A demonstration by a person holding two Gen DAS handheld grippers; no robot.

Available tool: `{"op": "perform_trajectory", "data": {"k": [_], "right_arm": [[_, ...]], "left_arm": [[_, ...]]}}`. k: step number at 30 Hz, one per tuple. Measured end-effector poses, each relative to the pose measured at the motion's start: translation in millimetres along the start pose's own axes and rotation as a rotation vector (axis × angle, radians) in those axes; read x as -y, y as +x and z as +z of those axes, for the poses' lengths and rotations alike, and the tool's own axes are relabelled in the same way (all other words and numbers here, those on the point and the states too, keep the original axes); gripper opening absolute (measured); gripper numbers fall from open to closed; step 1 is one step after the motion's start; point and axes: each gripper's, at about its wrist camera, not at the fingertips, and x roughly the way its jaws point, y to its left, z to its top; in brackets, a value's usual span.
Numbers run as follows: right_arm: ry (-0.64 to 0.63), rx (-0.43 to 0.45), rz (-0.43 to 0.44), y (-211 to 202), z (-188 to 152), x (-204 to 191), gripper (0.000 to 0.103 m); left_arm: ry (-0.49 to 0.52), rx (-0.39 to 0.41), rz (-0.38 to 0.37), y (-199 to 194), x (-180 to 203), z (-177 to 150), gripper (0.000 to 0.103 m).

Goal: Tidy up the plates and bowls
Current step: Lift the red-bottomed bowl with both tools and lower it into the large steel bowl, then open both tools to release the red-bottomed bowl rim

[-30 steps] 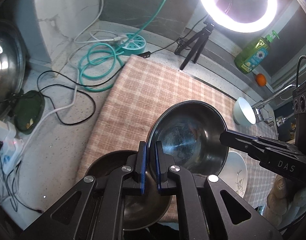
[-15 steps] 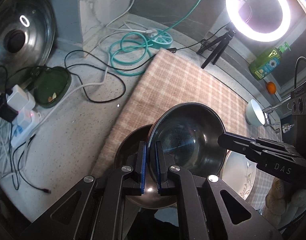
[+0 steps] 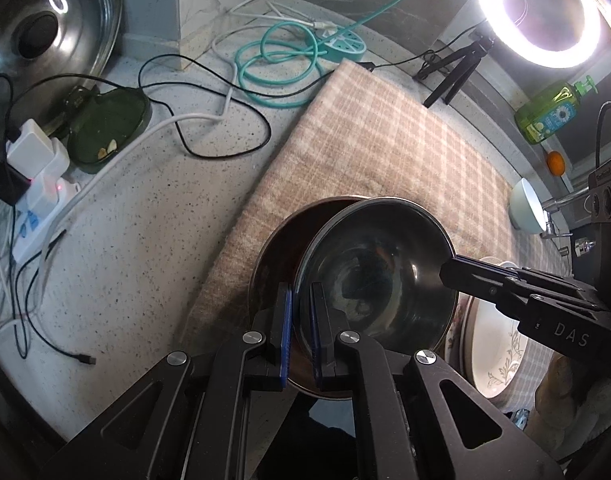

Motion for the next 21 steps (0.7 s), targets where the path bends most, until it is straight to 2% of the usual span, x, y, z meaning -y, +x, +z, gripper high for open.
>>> {"op": "perform_trajectory", "data": {"k": [9,21], "right_arm": [[0.005,-0.04,-0.031,25.8,-1.7,-0.2,0.006],[0.008,-0.058,-0.065,37.7,-1.5,2.7,0.006]], "left_arm": [[0.011,-0.032,0.023,15.2,-6.0,-4.2,0.006],[0.042,-0.044,0.046,27.0,-3.8,-2.2,0.006]]}}
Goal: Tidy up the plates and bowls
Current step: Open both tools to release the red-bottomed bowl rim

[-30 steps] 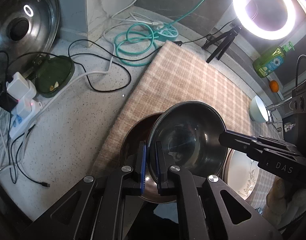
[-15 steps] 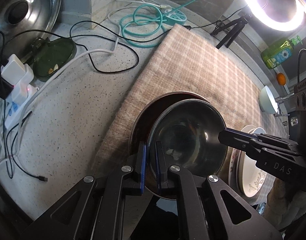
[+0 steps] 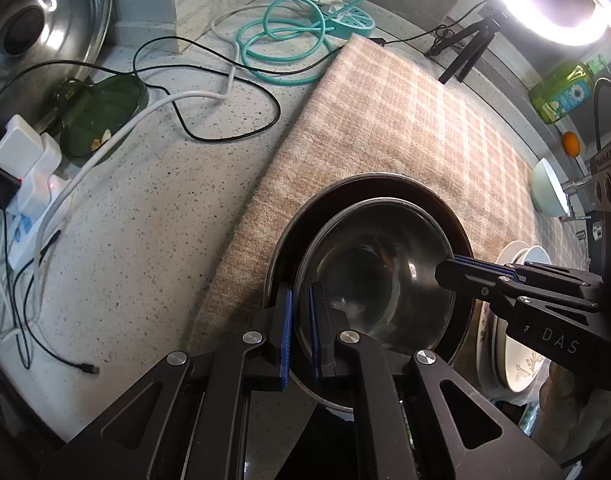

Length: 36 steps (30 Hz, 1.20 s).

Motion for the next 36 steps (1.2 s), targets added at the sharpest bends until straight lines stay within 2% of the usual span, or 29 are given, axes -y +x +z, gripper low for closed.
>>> {"op": "perform_trajectory", "data": {"k": [10,20,25,36], "right_arm": [[-0.023,-0.01,-0.025,1.2,1.6,-2.0,0.009],[-0.027,-0.004,-0.023,-3.5,1.2,-2.8,0.012],[-0.037,0.021,-0.013,-15.1,1.5,-4.1,0.018],[-0.018,0.129,0.009,-56.6,-2.4,6.5,0.018]], "left_arm": [[0.034,-0.004,0.02,3.4,4.9,3.8,0.006],[0.024,-0.01,0.012,5.8,3.6,3.6,0.006],[0.026,-0.002,0.01,0.9,3.8,5.6,0.006],[0.055,0.073,-0.068,-32.6,18.9,25.8,0.007]]}}
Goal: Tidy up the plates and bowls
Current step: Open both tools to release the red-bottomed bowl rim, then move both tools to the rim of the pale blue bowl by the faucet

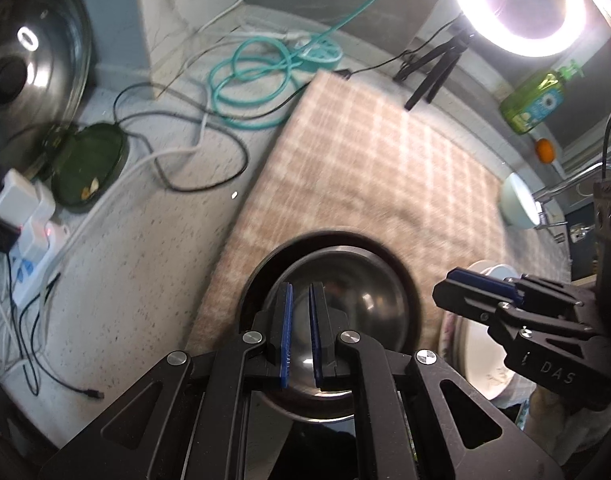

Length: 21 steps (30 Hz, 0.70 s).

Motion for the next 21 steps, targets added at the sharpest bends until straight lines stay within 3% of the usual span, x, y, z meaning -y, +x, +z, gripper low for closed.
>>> {"op": "perform_trajectory", "data": {"k": [9,21], "right_arm": [[0.139,0.114,0.012,-41.1,-4.3,42.3,0.019],[0.333,0.278,-0.155,-115.0,-44.9,149.2,0.019]], "left_arm": [[0.089,0.026,-0.09,-4.7,33.9,26.5,0.007],[0.187,-0.024,-0.189,15.1,103.2,40.4,0.007]]}}
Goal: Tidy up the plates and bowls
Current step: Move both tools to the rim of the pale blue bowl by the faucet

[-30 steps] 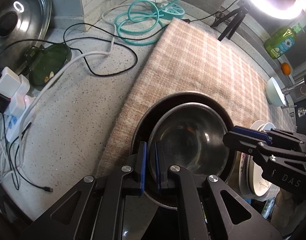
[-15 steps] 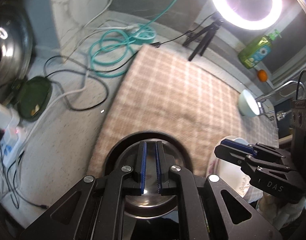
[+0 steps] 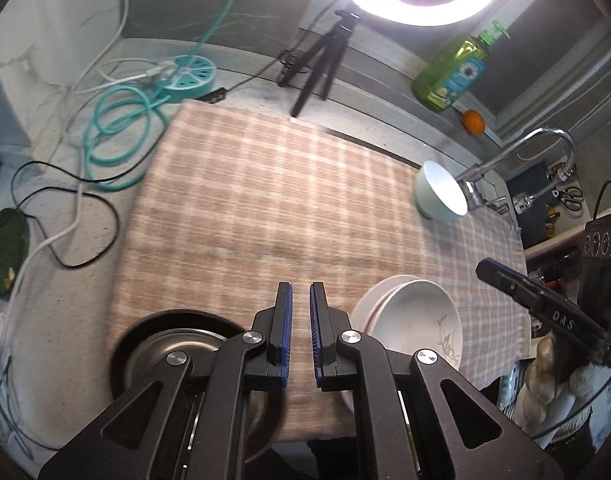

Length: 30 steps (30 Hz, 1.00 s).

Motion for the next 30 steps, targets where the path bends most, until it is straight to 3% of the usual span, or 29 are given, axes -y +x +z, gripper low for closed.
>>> {"op": "perform_trajectory", "data": {"k": [8,15,22,30], "right_arm": [[-0.009,-0.013,-0.025,-15.2,28.8,90.1,0.019],[-0.087,-0.056,-0.041,-7.4,65.0,139.9,0.019],[0.0,-0.055,-0.045,13.6,75.2,170.0,0.019],[0.161,-0.016,-0.021,34.5,87.9,191.4,0.019]], "left_arm": [[-0.056,0.008,-0.003,23.7,62.3,1.1,0.007],[-0.082,0.016,-0.002,63.5,122.0,10.8,0.008],[-0.012,0.011,0.017,104.0,169.1,54.2,0.008],[0.023,-0.06,0.041,161.4,177.5,105.9,0.008]]}}
